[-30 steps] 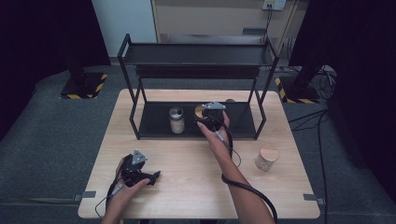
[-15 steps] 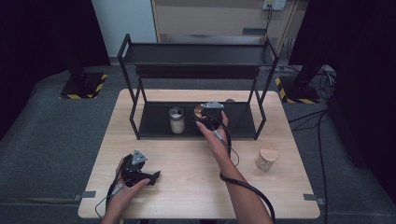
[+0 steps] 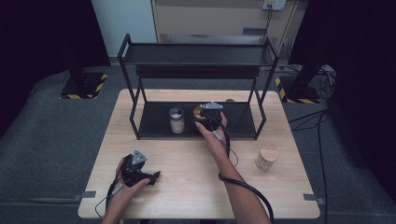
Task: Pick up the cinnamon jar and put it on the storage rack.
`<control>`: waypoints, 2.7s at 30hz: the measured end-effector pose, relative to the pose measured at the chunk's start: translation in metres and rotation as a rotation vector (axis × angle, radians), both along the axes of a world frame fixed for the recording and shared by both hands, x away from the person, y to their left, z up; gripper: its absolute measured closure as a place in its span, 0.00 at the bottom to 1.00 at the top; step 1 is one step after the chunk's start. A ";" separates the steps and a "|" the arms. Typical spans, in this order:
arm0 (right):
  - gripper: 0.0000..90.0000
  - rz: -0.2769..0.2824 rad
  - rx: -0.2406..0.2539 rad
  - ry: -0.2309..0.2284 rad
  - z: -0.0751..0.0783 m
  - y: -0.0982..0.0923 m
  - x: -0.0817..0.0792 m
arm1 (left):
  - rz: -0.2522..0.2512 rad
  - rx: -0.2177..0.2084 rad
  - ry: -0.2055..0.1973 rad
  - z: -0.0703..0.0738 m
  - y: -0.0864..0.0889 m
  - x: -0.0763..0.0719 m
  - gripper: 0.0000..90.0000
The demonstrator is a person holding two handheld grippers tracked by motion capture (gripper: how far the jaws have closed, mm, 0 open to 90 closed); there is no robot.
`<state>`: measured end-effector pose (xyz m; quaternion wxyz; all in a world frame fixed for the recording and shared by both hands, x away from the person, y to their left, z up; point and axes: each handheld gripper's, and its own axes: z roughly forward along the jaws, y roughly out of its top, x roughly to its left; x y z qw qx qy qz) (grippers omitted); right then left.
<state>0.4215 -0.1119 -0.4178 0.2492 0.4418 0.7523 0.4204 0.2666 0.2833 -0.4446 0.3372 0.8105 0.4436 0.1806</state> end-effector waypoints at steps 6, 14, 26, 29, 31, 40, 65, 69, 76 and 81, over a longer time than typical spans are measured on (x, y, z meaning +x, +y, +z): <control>0.29 -0.005 -0.002 0.005 -0.002 0.002 0.001 | 0.000 0.000 0.000 0.000 0.000 0.000 0.00; 0.29 -0.009 -0.002 0.006 -0.004 0.002 0.003 | -0.001 0.000 0.000 0.000 0.000 0.000 0.00; 0.28 -0.005 -0.011 0.014 -0.009 0.006 0.006 | -0.004 0.001 0.000 0.000 0.000 0.001 0.00; 0.28 -0.006 -0.011 0.015 -0.009 0.007 0.006 | -0.004 0.001 0.000 0.000 0.000 0.001 0.00; 0.28 -0.004 -0.011 0.014 -0.009 0.007 0.006 | -0.004 0.001 0.000 0.000 0.000 0.001 0.00; 0.28 0.006 -0.009 0.014 -0.010 0.004 0.007 | -0.004 0.001 0.000 0.000 0.000 0.001 0.00; 0.09 0.040 0.012 0.000 0.002 -0.013 -0.004 | -0.005 0.001 0.000 0.000 0.000 0.001 0.00; 0.09 0.043 0.020 -0.014 0.004 -0.019 -0.009 | -0.005 0.001 0.000 0.000 0.000 0.001 0.00; 0.07 0.052 0.014 -0.014 0.012 -0.028 -0.019 | -0.005 0.001 0.000 0.000 0.000 0.001 0.00; 0.05 0.053 0.011 0.008 0.021 -0.029 -0.028 | -0.005 0.001 0.000 0.000 0.000 0.001 0.00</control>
